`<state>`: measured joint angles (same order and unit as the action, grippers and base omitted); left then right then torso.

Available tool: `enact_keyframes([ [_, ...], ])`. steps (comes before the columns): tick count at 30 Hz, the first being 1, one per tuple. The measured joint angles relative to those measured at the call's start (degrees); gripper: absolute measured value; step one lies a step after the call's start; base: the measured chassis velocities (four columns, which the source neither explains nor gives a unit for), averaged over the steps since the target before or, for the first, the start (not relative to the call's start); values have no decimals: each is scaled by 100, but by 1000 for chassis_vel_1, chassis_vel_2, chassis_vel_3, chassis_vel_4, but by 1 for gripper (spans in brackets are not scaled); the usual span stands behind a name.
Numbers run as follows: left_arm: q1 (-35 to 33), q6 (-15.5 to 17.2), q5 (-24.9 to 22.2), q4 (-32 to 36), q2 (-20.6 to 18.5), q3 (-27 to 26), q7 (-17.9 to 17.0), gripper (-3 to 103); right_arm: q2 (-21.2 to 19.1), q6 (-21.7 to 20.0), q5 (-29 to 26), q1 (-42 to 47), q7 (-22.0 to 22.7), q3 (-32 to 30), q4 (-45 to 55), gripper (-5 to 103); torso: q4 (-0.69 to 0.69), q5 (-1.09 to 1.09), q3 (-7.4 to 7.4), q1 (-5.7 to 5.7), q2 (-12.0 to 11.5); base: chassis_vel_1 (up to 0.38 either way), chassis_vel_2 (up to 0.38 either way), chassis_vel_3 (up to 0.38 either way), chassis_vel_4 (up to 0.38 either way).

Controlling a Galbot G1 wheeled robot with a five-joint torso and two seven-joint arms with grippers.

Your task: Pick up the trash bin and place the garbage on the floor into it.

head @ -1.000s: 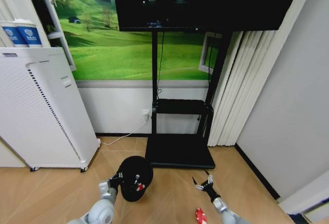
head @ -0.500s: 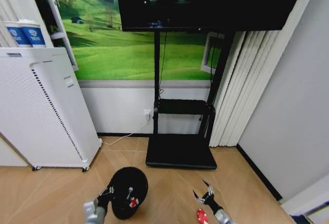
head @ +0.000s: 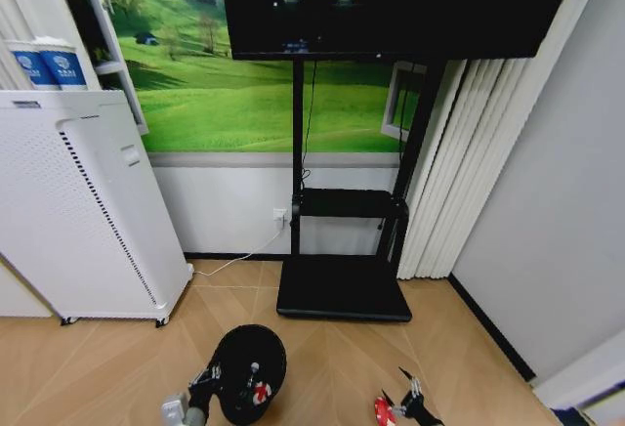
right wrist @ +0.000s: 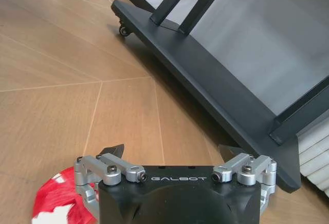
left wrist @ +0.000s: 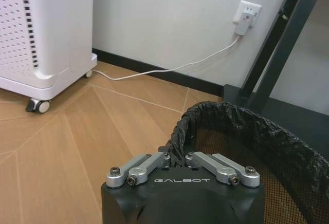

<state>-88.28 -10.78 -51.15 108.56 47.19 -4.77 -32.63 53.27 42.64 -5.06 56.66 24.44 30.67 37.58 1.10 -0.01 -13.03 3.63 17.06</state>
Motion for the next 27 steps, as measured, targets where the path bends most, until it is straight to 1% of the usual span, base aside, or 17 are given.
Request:
enact_keyframes([
  [2,-127,-5,0,51,-9,-91,-4,7,16,11,16,21,-5,-10,-19,100,0,0,0,0,0,0,0,0,0],
  [6,-794,-65,54,213,-58,-591,47,7,129,88,72,17,-36,59,-75,100,-3,0,0,0,0,0,0,0,0],
  [9,-906,-70,60,246,-67,-665,49,7,149,106,72,15,-58,83,-78,100,-4,1,0,0,0,0,0,0,0],
  [11,-1173,-90,98,325,-79,-839,60,7,203,165,72,28,-122,122,-134,100,-3,0,0,0,0,0,0,0,0],
  [12,-1173,-90,98,325,-79,-839,60,7,203,165,72,28,-122,122,-134,100,-3,0,0,0,0,0,0,0,0],
  [14,-1379,-109,130,367,-81,-959,102,7,241,183,85,74,-158,133,-208,100,-1,0,0,0,0,0,0,0,0],
  [19,-1583,-147,176,368,-80,-1121,198,7,224,279,117,199,-234,120,-250,100,-2,1,0,0,0,0,0,0,0],
  [25,-1594,-170,206,327,-37,-1118,229,7,192,302,80,302,-287,96,-229,100,-1,0,0,0,0,0,0,0,0],
  [27,-1498,-171,233,301,-2,-1018,229,7,194,304,-3,302,-427,191,-332,100,-2,-1,0,0,0,0,0,0,0],
])
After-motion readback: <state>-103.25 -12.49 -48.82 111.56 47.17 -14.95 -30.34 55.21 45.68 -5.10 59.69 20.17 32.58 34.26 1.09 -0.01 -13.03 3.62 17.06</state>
